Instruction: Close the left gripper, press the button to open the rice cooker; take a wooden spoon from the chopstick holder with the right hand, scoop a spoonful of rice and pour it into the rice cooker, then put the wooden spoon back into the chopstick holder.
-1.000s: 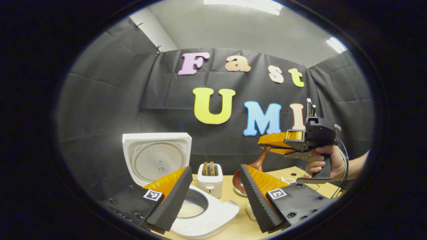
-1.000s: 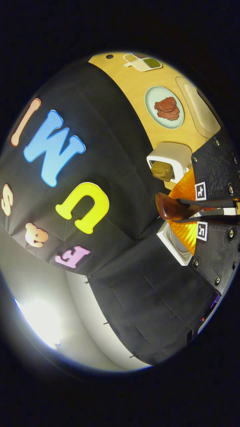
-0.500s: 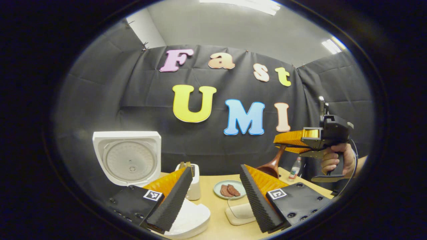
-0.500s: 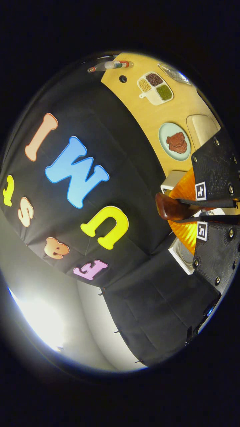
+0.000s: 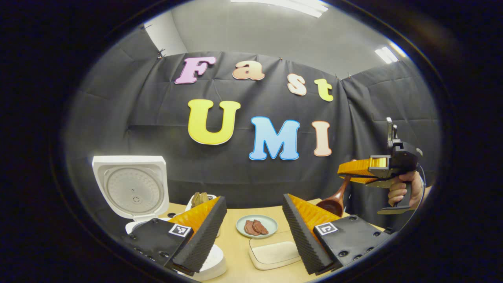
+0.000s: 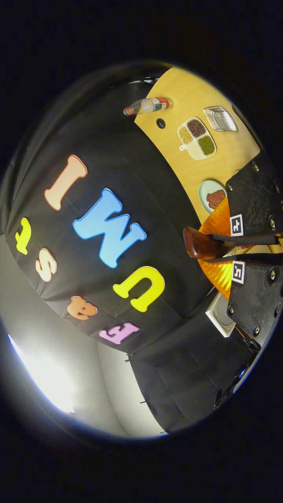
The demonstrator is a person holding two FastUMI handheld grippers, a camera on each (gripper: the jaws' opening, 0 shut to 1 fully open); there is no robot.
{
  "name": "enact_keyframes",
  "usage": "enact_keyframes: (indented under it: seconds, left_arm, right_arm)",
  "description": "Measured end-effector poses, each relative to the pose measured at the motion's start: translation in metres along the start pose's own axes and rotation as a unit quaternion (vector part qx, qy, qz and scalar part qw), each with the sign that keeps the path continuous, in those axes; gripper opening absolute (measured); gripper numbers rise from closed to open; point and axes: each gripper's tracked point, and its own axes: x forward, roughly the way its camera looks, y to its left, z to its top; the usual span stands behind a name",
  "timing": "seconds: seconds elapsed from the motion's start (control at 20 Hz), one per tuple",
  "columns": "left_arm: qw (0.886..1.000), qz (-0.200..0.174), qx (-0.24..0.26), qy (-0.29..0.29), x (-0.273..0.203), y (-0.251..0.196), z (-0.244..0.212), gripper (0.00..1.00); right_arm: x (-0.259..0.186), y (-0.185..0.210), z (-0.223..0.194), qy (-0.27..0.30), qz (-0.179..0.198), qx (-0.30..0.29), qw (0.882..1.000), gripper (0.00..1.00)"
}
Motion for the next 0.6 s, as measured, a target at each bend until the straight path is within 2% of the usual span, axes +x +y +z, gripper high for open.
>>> enact_keyframes:
  seconds: [0.05, 0.2, 0.6]
  left_arm:
    - [1.0, 0.002, 0.002, 0.002, 0.002, -0.001, 0.0, 0.96]
    - [1.0, 0.008, 0.005, -0.001, 0.006, -0.005, 0.003, 1.0]
    - [0.999, 0.016, 0.027, -0.005, 0.017, -0.025, 0.012, 1.0]
  right_arm:
    - [-0.004, -0.007, 0.003, -0.004, -0.005, 0.001, 1.0, 0.08]
    - [-0.014, -0.026, 0.015, -0.013, -0.019, 0.002, 1.0, 0.08]
    - [-0.026, -0.093, 0.042, -0.028, -0.08, -0.023, 0.996, 0.08]
